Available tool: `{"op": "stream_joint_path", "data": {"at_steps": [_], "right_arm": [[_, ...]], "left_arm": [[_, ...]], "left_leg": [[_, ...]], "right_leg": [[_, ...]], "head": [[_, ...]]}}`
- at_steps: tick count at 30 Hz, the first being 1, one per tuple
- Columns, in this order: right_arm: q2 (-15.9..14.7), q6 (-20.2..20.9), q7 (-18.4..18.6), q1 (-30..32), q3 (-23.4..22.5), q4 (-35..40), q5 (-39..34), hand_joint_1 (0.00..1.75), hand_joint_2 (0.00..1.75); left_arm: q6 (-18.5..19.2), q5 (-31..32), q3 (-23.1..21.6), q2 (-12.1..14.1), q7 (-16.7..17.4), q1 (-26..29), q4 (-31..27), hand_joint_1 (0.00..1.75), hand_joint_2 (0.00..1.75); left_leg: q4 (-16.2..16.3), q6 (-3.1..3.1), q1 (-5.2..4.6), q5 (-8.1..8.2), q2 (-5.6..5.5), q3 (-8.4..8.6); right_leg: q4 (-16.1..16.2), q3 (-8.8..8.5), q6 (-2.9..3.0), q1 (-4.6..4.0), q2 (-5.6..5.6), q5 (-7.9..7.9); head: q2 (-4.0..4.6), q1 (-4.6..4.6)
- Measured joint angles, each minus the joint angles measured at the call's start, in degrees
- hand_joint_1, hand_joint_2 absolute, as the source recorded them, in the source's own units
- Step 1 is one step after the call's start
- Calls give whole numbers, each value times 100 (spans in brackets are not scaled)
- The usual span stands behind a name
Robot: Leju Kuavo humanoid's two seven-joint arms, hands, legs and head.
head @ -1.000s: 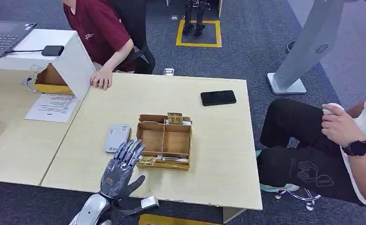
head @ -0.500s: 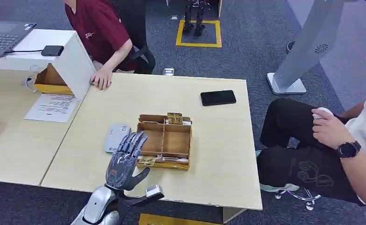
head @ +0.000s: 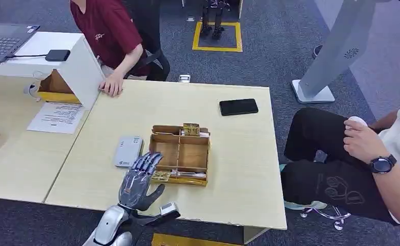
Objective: Pass the card to the sensor for recognition and then transmit it.
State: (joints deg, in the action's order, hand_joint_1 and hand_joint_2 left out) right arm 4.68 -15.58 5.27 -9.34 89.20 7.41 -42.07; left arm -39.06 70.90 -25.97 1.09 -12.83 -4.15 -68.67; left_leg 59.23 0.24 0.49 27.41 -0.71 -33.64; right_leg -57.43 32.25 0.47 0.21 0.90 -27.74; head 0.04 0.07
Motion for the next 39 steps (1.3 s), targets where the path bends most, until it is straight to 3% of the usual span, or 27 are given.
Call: {"op": "stream_joint_path", "data": {"at_steps": [2, 3, 5, 6, 10, 18, 19, 23, 28, 31, 34, 39], "right_arm": [[0, 0, 4, 0, 0, 0, 7, 0, 0], [0, 0, 4, 0, 0, 0, 6, 0, 0], [0, 0, 4, 0, 0, 0, 7, 0, 0], [0, 0, 4, 0, 0, 0, 9, 0, 0], [0, 0, 4, 0, 2, 0, 9, 0, 0], [0, 11, 22, -1, 2, 0, 7, 0, 0], [0, 18, 22, -1, 2, 0, 9, 0, 0], [0, 63, 31, -3, 2, 0, 107, 0, 0], [0, 83, 42, -16, 2, 0, 240, 0, 0], [0, 74, 35, -17, 2, 0, 267, 0, 0], [0, 63, 33, -17, 2, 0, 319, 0, 0], [0, 68, 120, -23, 2, -2, 328, 0, 0]], "left_arm": [[31, -129, 2, -7, -59, 0, -2, 169, 175], [57, -164, 4, -13, -63, 0, -2, 157, 175], [87, -210, 11, -20, -85, 0, -2, 159, 175], [94, -212, 22, -20, -100, 0, -2, 175, 175], [125, -225, 68, -20, -109, -2, -2, 154, 175], [308, -407, 77, -26, -177, -34, -2, 168, 175], [402, -547, 79, -26, -243, -55, -2, 175, 175], [1037, -1343, 92, -15, -513, -238, -109, 175, 175], [1712, -1976, 140, -20, -498, -807, -420, 175, 175], [2044, -2352, 227, -22, -378, -1233, -601, 161, 175], [2230, -2489, 297, -17, -290, -1548, -700, 155, 175], [2349, -2592, 395, -11, -232, -1891, -741, 162, 175]], "left_leg": [[0, 0, 0, 0, 0, 0], [0, 0, 0, 0, 0, 0], [0, 0, 0, 0, 0, 0], [0, 0, 0, 0, 0, 0], [0, 0, 0, 0, 0, 0], [0, 0, 0, 0, 0, 0], [0, 0, 0, 0, 0, 0], [1, 0, 0, -2, -5, 0], [2, 0, 1, -5, -9, 0], [2, 3, 0, -8, -9, 0], [2, 3, 0, -8, -9, 0], [2, 3, 0, -7, -8, 0]], "right_leg": [[0, 0, 0, 0, 0, 0], [0, 0, 0, 0, 0, 0], [0, 0, 0, 0, 0, 0], [0, 0, 0, 0, 0, 0], [0, 0, 0, 0, 0, 0], [0, 0, 0, 0, 0, 0], [0, 0, 0, 0, 0, 0], [0, 0, 0, 0, -4, 0], [-1, -2, 3, 0, -7, 5], [-1, -2, 1, 0, -7, 7], [-1, -2, 1, 0, -6, 7], [-1, -2, 1, 0, -5, 6]], "head": [[0, -2], [0, 0], [0, 0], [0, -2], [0, -2], [0, 0], [0, 0], [0, 0], [0, 0], [0, 0], [0, 0], [0, -2]]}}
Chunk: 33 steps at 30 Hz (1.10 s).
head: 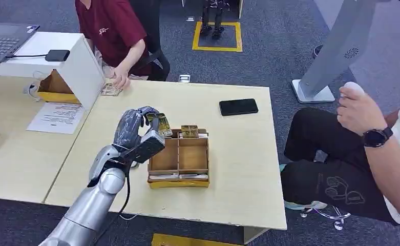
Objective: Pass the card to the sensor for recognition and then transmit it.
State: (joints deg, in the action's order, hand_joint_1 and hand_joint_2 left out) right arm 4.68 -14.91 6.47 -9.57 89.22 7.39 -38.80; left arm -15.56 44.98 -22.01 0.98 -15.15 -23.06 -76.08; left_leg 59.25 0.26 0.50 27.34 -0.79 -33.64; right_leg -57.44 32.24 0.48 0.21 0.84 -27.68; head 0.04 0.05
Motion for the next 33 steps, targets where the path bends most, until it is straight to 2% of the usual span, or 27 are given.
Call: {"op": "stream_joint_path", "data": {"at_steps": [1, 4, 9, 12, 16, 17, 19, 23, 31, 33], "right_arm": [[0, 2, 20, -3, 2, 0, 9, 0, 0], [0, 22, 37, -7, 2, 0, 59, 0, 0], [0, 44, 15, -16, 0, 0, 221, 0, 0], [0, 74, -13, -33, 2, 2, 339, 0, 0], [0, 98, 17, -44, 4, 0, 404, 0, 0], [0, 109, 22, -47, 6, 0, 411, 0, 0], [0, 118, 37, -50, 9, 0, 417, 0, 0], [0, 118, 40, -59, 22, 0, 409, 0, 0], [0, 116, -24, -64, 31, 0, 407, 0, 0], [0, 116, -24, -65, 31, 0, 404, 0, 0]], "left_arm": [[0, 11, 2, 0, 20, -35, 0, 173, 175], [-162, 239, 72, 0, 191, -142, 37, 171, 175], [-770, 790, 322, 88, 532, -426, 556, 175, 175], [-1144, 1182, 612, 223, 645, -726, 1355, 175, 175], [-1479, 1350, 1040, 387, 553, -1063, 2348, 175, 175], [-1519, 1401, 1136, 419, 549, -1114, 2526, 168, 175], [-1600, 1508, 1294, 477, 560, -1182, 2806, 175, 175], [-1668, 1607, 1506, 533, 614, -1267, 3235, 175, 175], [-1764, 1622, 1694, 572, 592, -1295, 3615, 175, 175], [-1786, 1622, 1703, 575, 584, -1297, 3668, 168, 175]], "left_leg": [[0, 0, 0, 0, 0, 0], [0, 0, 0, 0, 1, 0], [0, 0, 0, -1, 2, 1], [0, -6, 2, -4, 6, 3], [0, -7, 5, -5, 9, 3], [-1, -7, 5, -5, 8, 3], [-1, -7, 5, -5, 8, 2], [-1, -7, 4, -4, 8, 0], [0, -6, 3, -4, 7, 0], [0, -6, 3, -5, 7, 0]], "right_leg": [[0, 0, 0, 0, 0, 0], [0, 1, 0, 0, 2, 0], [-1, 0, 0, 0, 2, 0], [-4, 1, 3, -1, 9, 3], [-5, 2, 7, -3, 11, 4], [-5, 2, 7, -3, 10, 4], [-5, 2, 7, -3, 10, 4], [-4, 2, 7, -3, 11, 4], [-4, 1, 6, -2, 8, 4], [-4, 1, 6, -2, 8, 4]], "head": [[0, 2], [0, 2], [0, 0], [0, 2], [0, 2], [0, 0], [0, 0], [0, 0], [0, 2], [0, 2]]}}
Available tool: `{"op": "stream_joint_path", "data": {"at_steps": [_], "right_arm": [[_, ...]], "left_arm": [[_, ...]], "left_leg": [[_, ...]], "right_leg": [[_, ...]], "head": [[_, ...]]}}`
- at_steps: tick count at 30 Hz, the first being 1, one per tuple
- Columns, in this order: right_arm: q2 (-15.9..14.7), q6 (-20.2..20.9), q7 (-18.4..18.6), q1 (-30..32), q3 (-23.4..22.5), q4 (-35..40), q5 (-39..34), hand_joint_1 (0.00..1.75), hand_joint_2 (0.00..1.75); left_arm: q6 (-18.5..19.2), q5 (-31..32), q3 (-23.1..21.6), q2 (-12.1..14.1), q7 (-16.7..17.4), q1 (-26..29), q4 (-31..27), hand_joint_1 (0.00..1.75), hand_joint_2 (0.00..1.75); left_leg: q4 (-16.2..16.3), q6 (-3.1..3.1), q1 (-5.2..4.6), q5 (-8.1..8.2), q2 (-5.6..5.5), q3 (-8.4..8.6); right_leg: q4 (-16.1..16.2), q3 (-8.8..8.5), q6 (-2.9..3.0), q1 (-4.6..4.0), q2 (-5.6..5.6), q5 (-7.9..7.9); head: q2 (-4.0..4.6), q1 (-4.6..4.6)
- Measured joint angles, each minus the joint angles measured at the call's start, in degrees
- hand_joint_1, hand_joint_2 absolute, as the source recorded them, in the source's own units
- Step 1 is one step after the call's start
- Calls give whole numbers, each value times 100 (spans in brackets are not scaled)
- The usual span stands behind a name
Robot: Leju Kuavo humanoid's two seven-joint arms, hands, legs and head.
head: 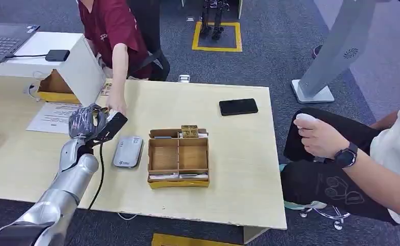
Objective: Pass the card to the sensor for recognition and then transmit it.
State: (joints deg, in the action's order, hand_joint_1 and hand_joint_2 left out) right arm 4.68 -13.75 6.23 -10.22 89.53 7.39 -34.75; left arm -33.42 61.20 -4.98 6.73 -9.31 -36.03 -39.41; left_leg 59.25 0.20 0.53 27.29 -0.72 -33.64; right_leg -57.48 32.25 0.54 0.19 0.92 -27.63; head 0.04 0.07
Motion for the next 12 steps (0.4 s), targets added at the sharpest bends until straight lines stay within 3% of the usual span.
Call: {"op": "stream_joint_path", "data": {"at_steps": [4, 6, 7, 8, 12], "right_arm": [[0, 0, 2, 1, 0, 0, -2, 0, 0], [0, 4, 11, 0, 2, 0, -4, 0, 0], [0, 4, 11, 0, 0, 0, -4, 0, 0], [0, 4, 11, 1, 0, 0, -4, 0, 0], [0, 4, 39, 0, 2, 0, -4, 0, 0]], "left_arm": [[-11, 0, 28, 0, -22, -1, 77, 175, 175], [-11, -15, 44, 0, -37, 0, 92, 171, 175], [-11, -20, 50, -2, -46, -4, 101, 159, 175], [-11, -20, 63, -2, -57, -8, 111, 0, 175], [-13, -66, 109, -7, -118, -8, 135, 0, 175]], "left_leg": [[0, 0, 1, 0, -1, 0], [0, 0, 1, 0, 0, 0], [0, 0, 1, 0, 0, 0], [0, 0, 1, 0, 0, 0], [0, 0, 1, 0, 0, 0]], "right_leg": [[0, 0, 0, 0, -1, 0], [0, 1, 0, -1, -1, 0], [0, 1, 0, -1, 0, 0], [0, 1, 0, -1, 0, 0], [0, 1, 0, -1, 1, 0]], "head": [[0, 0], [0, 0], [0, 0], [0, 0], [0, 0]]}}
